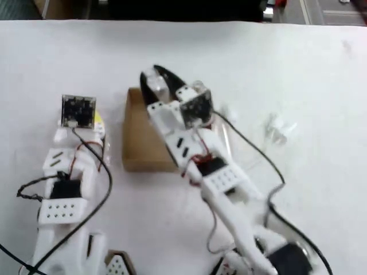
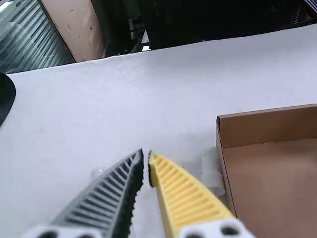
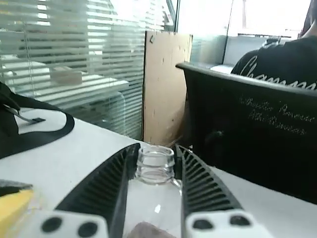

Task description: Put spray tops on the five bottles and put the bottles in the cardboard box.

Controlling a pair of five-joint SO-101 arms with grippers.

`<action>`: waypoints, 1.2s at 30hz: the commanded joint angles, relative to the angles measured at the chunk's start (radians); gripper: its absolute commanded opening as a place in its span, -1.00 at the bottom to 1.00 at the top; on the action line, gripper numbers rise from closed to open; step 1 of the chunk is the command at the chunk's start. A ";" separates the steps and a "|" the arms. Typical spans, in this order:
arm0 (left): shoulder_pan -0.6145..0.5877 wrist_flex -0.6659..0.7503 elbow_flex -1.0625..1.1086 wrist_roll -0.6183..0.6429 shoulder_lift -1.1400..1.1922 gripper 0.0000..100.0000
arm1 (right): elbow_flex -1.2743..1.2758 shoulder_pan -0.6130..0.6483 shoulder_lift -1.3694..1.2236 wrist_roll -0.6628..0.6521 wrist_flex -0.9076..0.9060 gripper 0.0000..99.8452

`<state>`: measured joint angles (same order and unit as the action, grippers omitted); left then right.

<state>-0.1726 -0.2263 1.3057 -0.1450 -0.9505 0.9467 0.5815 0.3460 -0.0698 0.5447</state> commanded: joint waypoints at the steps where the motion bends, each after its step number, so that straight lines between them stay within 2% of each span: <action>1: -0.004 0.031 -0.012 0.003 -0.030 -0.95 | -0.098 -0.012 -0.134 0.002 0.114 -0.97; 9: 0.001 0.026 -0.011 0.003 -0.030 -0.95 | -0.387 -0.056 -0.516 0.008 0.147 -0.97; 13: 0.001 0.026 -0.011 0.003 -0.030 -0.95 | -0.446 -0.036 -0.607 0.009 0.165 -0.97; 20: 0.001 0.026 -0.011 0.003 -0.030 -0.95 | -0.354 -0.048 -0.722 0.000 0.575 -0.97; 23: 0.001 0.026 -0.011 0.003 -0.030 -0.95 | -0.350 -0.053 -0.806 0.000 0.688 -0.97; 30: 0.001 0.026 -0.011 0.003 -0.030 -0.95 | -0.379 -0.114 -0.929 -0.002 0.823 -0.97; 36: 0.001 0.028 -0.011 0.003 -0.030 -0.95 | -0.362 -0.097 -0.914 -0.049 0.837 -0.97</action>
<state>-0.1726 -0.2263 1.3057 -0.1450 -0.9505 0.5984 0.4803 -0.5961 -0.0775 1.3594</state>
